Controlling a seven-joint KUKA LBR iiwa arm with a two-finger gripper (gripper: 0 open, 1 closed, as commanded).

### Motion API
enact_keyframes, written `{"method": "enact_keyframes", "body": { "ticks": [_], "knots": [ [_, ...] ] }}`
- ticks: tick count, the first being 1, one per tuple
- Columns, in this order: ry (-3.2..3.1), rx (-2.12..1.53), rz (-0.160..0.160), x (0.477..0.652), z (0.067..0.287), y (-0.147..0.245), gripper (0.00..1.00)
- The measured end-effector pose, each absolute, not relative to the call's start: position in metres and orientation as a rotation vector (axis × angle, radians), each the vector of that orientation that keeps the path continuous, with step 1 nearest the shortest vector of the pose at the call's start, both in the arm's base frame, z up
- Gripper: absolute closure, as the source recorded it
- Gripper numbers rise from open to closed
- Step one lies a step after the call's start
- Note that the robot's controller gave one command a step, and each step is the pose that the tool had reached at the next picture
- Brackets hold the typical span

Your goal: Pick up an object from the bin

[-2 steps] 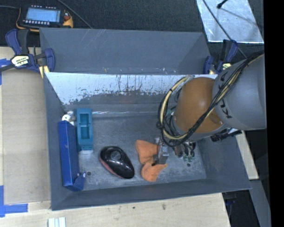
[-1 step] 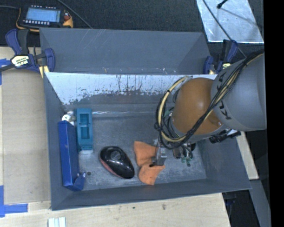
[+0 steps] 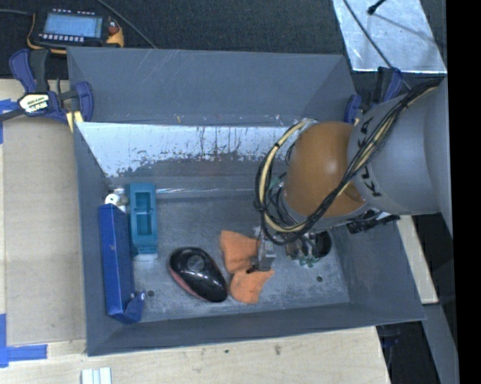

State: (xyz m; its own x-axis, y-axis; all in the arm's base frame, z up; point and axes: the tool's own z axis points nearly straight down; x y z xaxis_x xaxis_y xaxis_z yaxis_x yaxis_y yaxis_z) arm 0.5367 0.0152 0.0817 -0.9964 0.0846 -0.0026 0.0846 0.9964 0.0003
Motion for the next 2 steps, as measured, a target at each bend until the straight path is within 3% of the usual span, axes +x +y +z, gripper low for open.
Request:
{"method": "enact_keyframes", "body": {
  "ticks": [1, 2],
  "knots": [
    [3.137, 0.146, 0.0, 0.5226, 0.0861, 0.0368, 1.0],
    [3.137, 0.146, 0.0, 0.5226, 0.0861, 0.0368, 1.0]
  ]
}}
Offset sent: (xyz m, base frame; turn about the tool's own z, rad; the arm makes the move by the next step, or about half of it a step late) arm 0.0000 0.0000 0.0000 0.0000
